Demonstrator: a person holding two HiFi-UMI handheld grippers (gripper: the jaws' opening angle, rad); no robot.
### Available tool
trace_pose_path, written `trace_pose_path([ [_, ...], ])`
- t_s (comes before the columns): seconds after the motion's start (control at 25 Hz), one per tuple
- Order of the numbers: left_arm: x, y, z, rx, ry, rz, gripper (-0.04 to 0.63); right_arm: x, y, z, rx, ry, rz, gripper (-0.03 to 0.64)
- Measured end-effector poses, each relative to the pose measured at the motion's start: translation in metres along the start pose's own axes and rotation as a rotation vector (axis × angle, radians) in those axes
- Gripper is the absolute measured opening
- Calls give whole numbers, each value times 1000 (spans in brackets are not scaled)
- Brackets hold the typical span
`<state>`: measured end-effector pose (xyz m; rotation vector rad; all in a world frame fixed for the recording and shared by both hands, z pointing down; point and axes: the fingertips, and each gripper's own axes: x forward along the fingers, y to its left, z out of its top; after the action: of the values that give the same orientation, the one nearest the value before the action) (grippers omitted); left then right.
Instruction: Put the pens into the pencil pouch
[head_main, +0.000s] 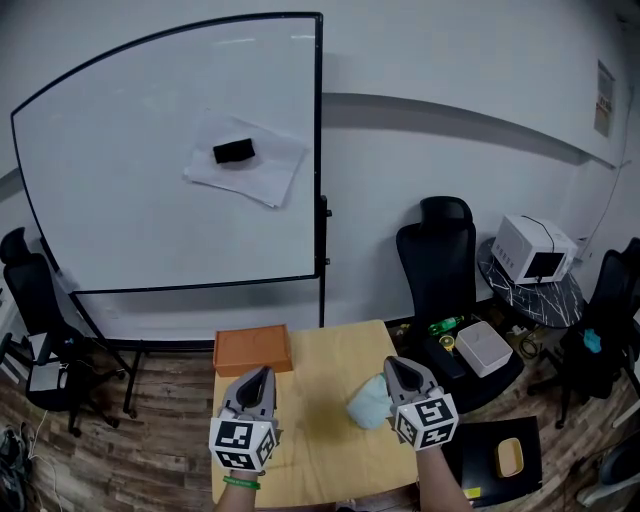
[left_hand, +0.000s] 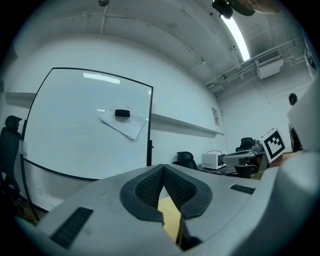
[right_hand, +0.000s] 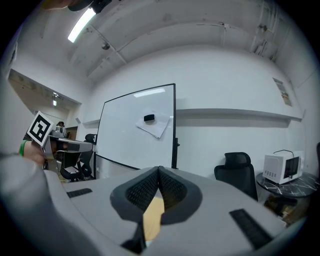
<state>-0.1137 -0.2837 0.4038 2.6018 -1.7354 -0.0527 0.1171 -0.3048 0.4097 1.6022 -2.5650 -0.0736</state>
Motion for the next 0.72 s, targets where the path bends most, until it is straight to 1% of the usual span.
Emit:
trace_pose_path([
  [0.24, 0, -1, -3, -3, 13, -15, 14, 3, 2, -2, -3, 13, 11, 0],
  [0.72, -1, -8, -2, 8, 19, -7, 13, -4, 4, 2, -11, 3, 42, 0],
])
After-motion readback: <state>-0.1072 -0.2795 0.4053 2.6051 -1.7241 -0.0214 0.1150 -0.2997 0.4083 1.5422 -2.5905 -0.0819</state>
